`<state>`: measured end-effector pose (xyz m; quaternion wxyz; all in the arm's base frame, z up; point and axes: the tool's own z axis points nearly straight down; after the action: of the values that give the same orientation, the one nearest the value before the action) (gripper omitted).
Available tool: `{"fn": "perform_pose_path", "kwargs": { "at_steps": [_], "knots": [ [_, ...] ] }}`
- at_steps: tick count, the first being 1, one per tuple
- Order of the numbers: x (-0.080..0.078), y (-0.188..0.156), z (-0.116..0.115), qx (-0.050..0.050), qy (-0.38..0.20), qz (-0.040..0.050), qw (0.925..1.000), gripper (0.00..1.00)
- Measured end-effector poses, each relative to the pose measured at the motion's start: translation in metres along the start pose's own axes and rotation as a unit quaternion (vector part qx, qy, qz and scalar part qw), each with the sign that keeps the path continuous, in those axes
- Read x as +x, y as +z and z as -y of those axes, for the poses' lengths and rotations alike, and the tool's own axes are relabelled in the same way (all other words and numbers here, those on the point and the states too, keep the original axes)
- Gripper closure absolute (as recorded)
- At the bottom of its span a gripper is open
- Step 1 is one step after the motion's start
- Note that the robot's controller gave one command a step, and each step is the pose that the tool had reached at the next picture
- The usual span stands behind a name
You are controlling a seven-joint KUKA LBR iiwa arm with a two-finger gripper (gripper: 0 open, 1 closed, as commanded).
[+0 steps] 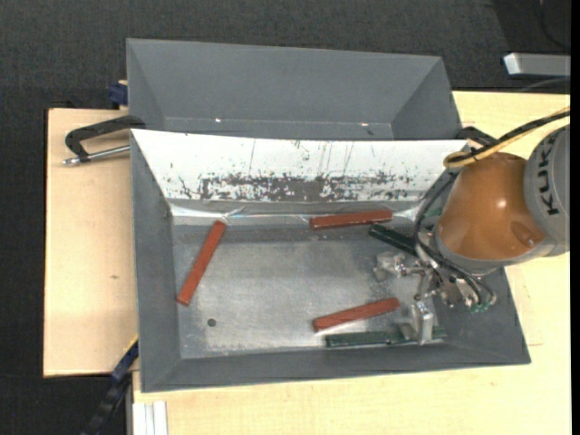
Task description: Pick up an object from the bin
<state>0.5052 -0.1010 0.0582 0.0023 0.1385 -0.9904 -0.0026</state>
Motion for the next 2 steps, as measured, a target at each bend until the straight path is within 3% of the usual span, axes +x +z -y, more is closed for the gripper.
{"fn": "perform_pose_path", "kwargs": {
  "at_steps": [1,2],
  "knots": [
    [-0.0231,-0.0136,-0.0511,0.003,-0.061,0.0032,0.9981,1.00],
    [-0.0232,-0.0135,-0.0512,0.003,-0.061,0.0034,0.9981,1.00]
  ]
}}
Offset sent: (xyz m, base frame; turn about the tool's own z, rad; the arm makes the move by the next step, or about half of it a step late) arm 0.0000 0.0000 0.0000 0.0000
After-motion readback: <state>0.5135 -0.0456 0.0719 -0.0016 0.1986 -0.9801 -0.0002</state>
